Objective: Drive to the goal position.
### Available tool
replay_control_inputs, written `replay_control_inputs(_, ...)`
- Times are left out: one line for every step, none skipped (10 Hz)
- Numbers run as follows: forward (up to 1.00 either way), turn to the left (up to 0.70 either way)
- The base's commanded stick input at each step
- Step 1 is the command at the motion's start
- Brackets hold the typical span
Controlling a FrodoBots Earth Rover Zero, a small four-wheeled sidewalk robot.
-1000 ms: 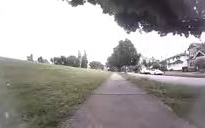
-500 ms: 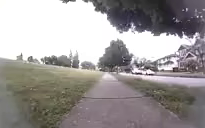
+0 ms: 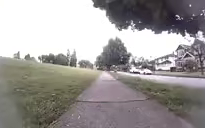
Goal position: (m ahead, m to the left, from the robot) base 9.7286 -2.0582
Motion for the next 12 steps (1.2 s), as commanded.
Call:
replay_control_inputs(0.7,0.0)
replay_control_inputs(0.7,0.0)
replay_control_inputs(0.7,0.0)
replay_control_inputs(0.7,0.0)
replay_control_inputs(0.7,0.0)
replay_control_inputs(0.7,0.0)
replay_control_inputs(0.7,0.0)
replay_control_inputs(0.7,0.0)
replay_control_inputs(0.7,0.0)
replay_control_inputs(0.7,0.0)
replay_control_inputs(0.7,0.0)
replay_control_inputs(0.7,0.0)
